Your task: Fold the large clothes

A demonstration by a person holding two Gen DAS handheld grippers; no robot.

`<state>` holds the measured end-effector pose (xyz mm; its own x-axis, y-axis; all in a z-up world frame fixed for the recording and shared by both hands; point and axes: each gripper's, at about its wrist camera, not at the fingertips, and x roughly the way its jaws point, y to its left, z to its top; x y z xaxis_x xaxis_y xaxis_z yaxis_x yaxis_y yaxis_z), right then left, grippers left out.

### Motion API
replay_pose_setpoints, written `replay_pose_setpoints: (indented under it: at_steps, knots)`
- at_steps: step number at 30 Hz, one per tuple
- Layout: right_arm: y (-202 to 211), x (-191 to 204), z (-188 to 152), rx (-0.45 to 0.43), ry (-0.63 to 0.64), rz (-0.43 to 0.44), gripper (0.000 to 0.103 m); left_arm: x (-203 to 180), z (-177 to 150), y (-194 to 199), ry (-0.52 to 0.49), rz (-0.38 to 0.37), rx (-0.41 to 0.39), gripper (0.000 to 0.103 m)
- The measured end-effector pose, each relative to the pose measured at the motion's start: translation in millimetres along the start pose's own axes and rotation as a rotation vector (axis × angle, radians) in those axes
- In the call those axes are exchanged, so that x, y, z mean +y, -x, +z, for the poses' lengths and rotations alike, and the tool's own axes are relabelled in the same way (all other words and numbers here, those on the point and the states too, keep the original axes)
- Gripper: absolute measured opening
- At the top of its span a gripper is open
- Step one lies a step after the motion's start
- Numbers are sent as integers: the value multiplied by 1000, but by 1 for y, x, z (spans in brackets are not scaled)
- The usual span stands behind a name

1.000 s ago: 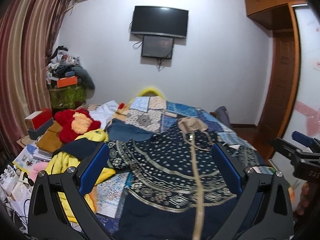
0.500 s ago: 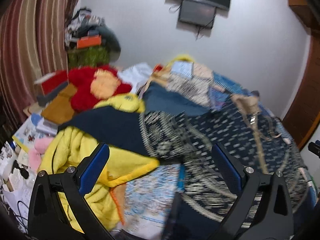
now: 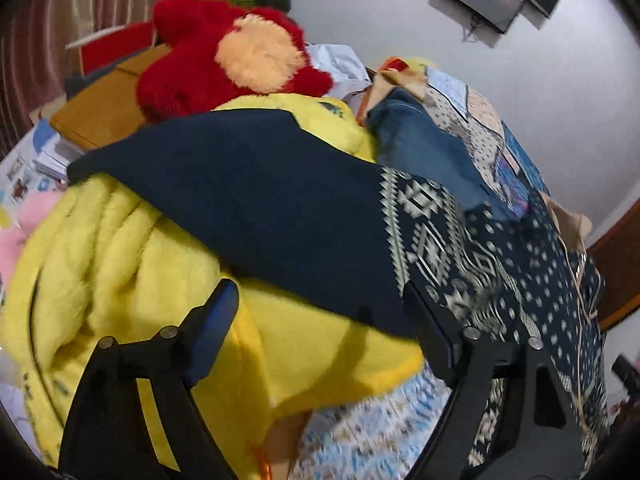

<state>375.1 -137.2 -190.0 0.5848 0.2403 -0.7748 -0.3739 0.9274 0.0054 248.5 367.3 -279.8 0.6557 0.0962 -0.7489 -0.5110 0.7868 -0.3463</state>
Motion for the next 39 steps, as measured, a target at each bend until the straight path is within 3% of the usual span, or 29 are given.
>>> replay_pose_setpoints:
  at_steps: [5, 7, 9, 15, 22, 28, 30, 33, 39]
  knots:
    - [-2, 5, -1, 4, 23, 0, 103, 2, 17, -18, -1, 86, -31, 59]
    - [-1, 5, -1, 1, 30, 0, 103, 1, 25, -20, -16, 135, -49, 47]
    - [-1, 5, 0, 2, 30, 0, 103, -1, 33, -19, -27, 180, -59, 23]
    - [7, 1, 1, -3, 6, 9, 103, -45, 58, 15, -162, 237, -161, 8]
    - [29, -16, 5, -36, -10, 22, 103, -144, 87, 72, -298, 73, -294, 5]
    - [51, -39, 1, -70, -21, 5, 103, -254, 78, 94, -416, -142, -296, 4]
    - [58, -50, -3, -74, -26, -8, 103, -292, 62, 89, -471, -203, -262, 4]
    - [66, -68, -9, -71, -41, -17, 103, -340, 26, 71, -573, -238, -197, 4]
    - [76, -95, -25, -58, -80, -38, 103, -391, -67, 7, -739, -246, 56, 4]
